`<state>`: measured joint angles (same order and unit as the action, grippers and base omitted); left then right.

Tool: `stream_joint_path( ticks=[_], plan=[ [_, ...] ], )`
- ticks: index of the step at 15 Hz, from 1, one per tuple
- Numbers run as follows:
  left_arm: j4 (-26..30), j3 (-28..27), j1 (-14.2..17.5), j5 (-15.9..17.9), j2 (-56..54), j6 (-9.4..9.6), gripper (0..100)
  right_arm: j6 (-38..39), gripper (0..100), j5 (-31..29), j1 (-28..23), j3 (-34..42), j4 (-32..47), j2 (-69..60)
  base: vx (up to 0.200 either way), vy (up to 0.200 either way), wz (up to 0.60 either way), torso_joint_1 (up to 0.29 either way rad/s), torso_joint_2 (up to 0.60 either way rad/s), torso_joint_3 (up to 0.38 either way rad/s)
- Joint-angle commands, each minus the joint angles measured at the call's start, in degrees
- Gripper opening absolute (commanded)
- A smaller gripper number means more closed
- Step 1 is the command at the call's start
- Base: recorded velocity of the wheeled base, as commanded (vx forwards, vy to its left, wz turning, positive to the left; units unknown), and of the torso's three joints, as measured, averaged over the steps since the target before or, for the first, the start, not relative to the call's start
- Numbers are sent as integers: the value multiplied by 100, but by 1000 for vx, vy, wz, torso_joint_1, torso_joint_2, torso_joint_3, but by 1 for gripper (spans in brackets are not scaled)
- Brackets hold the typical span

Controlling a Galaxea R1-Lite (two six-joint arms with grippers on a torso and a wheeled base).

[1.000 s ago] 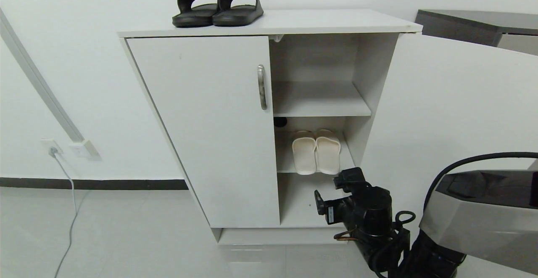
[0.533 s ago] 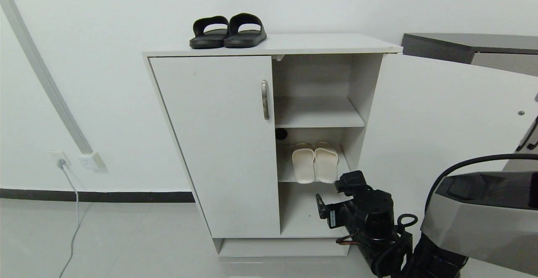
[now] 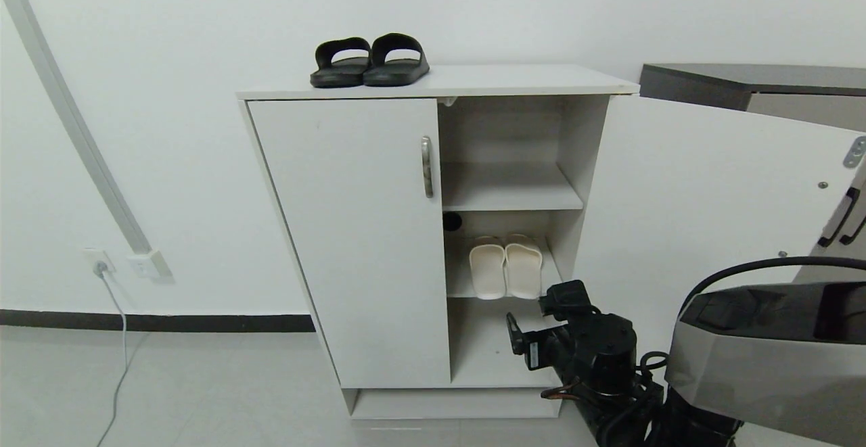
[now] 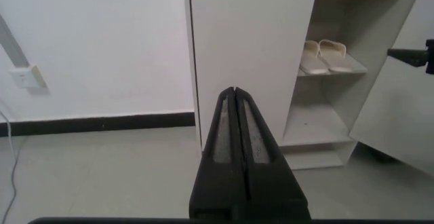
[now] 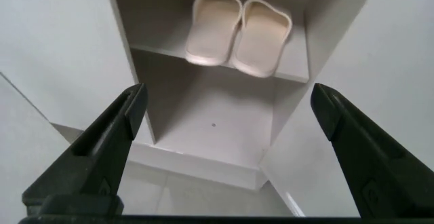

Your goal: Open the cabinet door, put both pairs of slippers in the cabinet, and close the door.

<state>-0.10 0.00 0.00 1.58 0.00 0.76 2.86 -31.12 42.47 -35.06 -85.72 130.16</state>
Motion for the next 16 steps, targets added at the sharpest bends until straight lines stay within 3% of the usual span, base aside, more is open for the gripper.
stream_joint_path(
  ticks=[1,16],
  plan=[
    [1,0,0,0,0,4,0,4,100,36,-11,26,-6,45,0,200,0,2,7,27],
    [1,0,0,0,0,4,0,-137,100,352,-2,272,-269,71,0,187,0,3,2,1]
  ],
)
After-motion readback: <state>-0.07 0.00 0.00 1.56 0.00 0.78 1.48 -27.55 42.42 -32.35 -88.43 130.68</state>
